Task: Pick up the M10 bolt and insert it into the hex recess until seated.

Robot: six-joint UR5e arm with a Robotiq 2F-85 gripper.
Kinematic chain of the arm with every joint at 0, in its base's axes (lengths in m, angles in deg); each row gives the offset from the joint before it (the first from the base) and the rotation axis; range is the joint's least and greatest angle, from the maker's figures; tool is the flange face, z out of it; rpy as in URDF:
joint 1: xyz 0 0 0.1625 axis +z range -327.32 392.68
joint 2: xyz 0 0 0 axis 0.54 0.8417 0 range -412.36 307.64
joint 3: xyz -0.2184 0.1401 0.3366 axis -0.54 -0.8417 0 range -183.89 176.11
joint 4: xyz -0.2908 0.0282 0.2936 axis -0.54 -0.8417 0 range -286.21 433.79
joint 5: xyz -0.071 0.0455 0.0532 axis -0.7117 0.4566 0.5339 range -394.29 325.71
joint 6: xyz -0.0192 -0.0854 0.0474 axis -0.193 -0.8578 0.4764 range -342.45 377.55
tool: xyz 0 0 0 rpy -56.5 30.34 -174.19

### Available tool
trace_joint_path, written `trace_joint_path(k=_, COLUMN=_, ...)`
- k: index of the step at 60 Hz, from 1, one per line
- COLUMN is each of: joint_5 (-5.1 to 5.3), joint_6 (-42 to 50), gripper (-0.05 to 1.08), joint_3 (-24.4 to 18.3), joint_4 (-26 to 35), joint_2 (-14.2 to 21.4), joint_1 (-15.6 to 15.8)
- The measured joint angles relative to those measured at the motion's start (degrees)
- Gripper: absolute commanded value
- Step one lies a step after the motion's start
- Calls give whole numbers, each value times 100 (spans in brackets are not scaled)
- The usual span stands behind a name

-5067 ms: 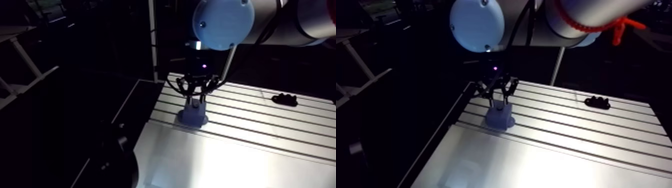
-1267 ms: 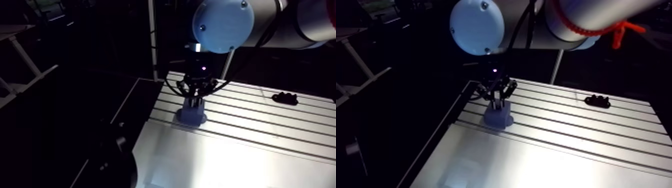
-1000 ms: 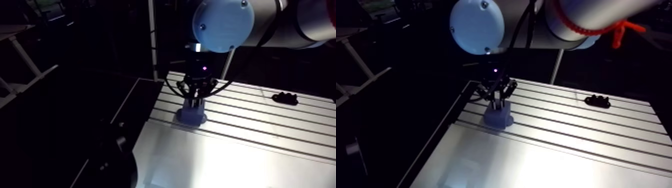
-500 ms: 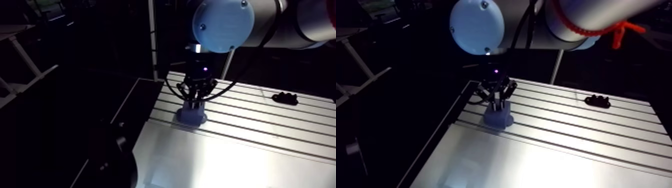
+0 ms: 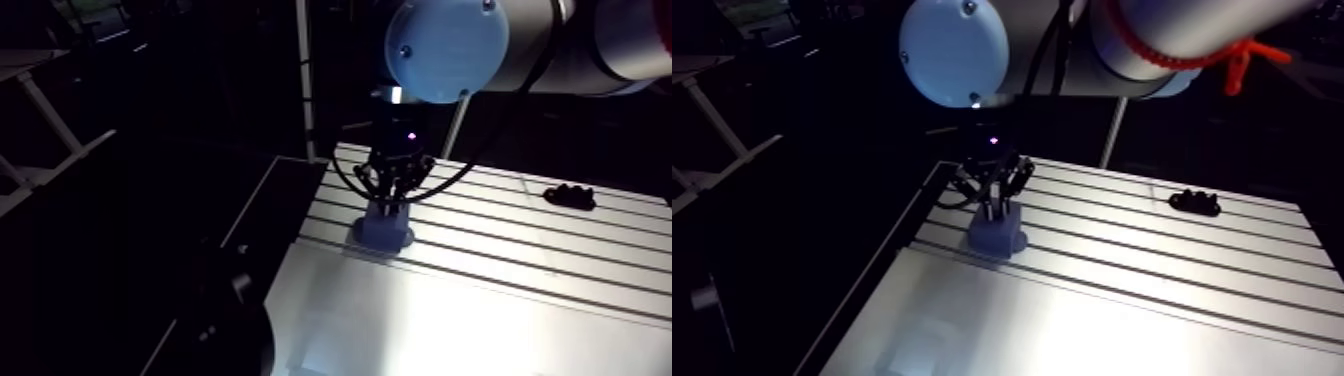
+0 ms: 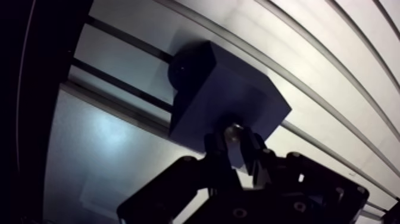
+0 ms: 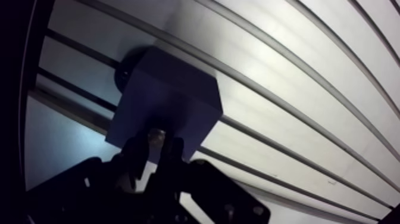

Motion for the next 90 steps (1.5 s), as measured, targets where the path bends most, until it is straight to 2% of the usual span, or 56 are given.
trace_joint_path(k=55, joint_5=-78, joint_6=-841, gripper=69, joint_3=-48, joint_4=0, joint_2=-8, joint_1=-9)
trace_joint_path(k=57, joint_5=-78, joint_6=-856, gripper=67, joint_3=-48, joint_4=0, joint_2=-8, joint_1=-9)
trace_joint_path(k=58, joint_5=-78, joint_6=-864, gripper=59, joint_3=-49, joint_4=0, joint_2=-8, joint_1=-10)
trace_joint_path(k=59, joint_5=-77, joint_6=-870, gripper=59, joint_3=-49, joint_4=0, joint_2=-9, joint_1=-10)
trace_joint_path(k=60, joint_5=-77, joint_6=-876, gripper=46, joint_3=-49, joint_4=0, joint_2=-8, joint_1=-10)
trace_joint_path(k=61, joint_5=-76, joint_6=-881, gripper=46, joint_3=-49, joint_4=0, joint_2=-8, joint_1=-10)
trace_joint_path(k=63, joint_5=-76, joint_6=-888, gripper=22, joint_3=-50, joint_4=-2, joint_2=-8, joint_1=-10)
trace_joint_path(k=64, joint_5=-76, joint_6=-893, gripper=22, joint_3=-50, joint_4=-3, joint_2=-7, joint_1=-10)
trace_joint_path(k=66, joint_5=-77, joint_6=-897, gripper=3, joint_3=-49, joint_4=-5, joint_2=-6, joint_1=-10)
trace_joint_path(k=90, joint_5=-95, joint_6=-747, gripper=1, joint_3=-66, joint_4=-69, joint_2=72, joint_1=-13)
